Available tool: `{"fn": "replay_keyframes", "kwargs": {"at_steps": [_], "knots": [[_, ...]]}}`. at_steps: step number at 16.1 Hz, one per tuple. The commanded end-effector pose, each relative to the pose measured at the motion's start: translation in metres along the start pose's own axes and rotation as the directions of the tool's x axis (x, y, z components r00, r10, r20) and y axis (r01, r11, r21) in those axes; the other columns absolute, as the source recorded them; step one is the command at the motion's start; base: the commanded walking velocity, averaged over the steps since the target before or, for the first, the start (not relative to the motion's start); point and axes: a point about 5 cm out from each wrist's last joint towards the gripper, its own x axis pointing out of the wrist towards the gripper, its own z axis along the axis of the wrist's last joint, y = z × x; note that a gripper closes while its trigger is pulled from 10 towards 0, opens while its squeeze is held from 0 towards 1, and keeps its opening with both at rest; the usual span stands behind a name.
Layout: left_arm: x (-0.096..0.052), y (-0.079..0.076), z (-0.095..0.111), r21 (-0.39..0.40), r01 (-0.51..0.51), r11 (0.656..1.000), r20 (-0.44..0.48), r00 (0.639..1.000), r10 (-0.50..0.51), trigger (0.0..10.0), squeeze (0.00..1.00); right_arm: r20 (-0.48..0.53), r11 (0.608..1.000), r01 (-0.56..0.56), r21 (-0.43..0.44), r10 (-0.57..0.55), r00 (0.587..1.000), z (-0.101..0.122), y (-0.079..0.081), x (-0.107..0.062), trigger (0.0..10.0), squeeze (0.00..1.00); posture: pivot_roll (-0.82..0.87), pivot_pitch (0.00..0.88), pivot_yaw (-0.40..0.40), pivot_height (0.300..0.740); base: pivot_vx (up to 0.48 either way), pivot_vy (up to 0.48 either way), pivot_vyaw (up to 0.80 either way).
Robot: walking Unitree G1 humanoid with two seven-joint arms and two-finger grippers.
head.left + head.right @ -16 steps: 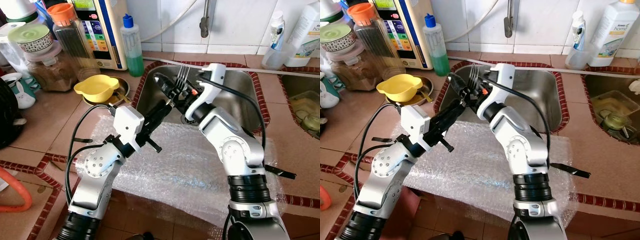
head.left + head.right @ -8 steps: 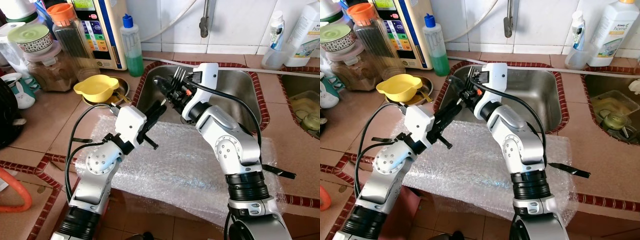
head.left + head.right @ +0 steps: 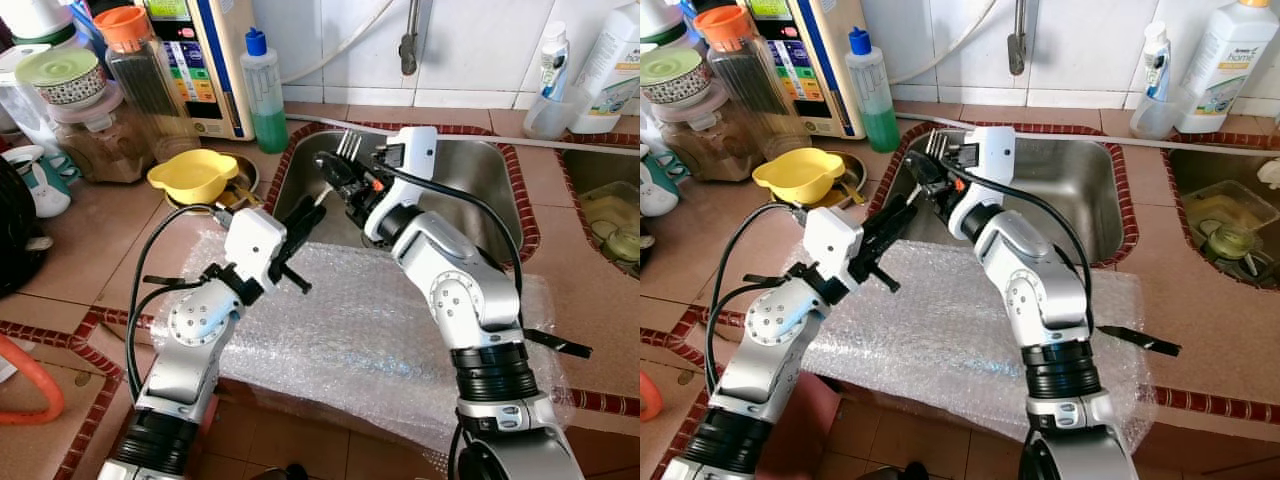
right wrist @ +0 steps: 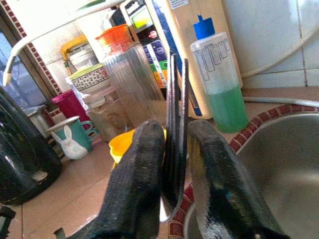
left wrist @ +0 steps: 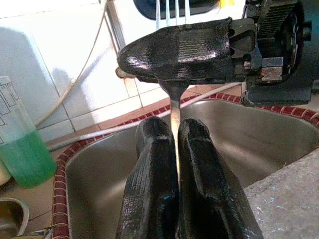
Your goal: Kitchen organization
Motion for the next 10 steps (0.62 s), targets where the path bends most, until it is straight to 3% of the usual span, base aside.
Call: {"fn": "replay_keyframes", "kwargs": {"at_steps": [1,2,6,10], "knots": [[-0.0009,0.0016,0.0025,0.000,0.007,1.000,0.019,1.000,-0.007,2.8,0.00,0.012,1.000,-0.003,0.003,0.003,1.000,0.0029,-0.0001,0.0015,0.0,0.00,-0.21,0.123,0.115,0.740,0.000,0.000,0.00],[-0.0009,0.0013,0.0032,-0.010,0.009,1.000,0.027,1.000,-0.009,2.4,0.00,0.017,1.000,-0.005,0.011,0.005,1.000,0.0033,-0.0006,0.0009,0.0,0.00,-0.21,0.123,0.115,0.740,0.000,0.000,0.00],[-0.0010,0.0009,0.0043,-0.015,0.013,1.000,0.034,0.999,-0.013,2.3,0.00,0.026,1.000,0.000,0.030,-0.001,1.000,0.0036,-0.0034,-0.0006,0.0,0.00,-0.21,0.122,0.115,0.740,0.000,0.000,0.00],[-0.0016,0.0006,0.0041,-0.017,0.016,1.000,0.035,0.999,-0.015,3.1,0.00,0.044,0.999,0.009,0.040,-0.011,0.999,0.0062,-0.0071,-0.0013,0.0,0.00,-0.21,0.120,0.116,0.740,0.000,0.000,0.00]]}}
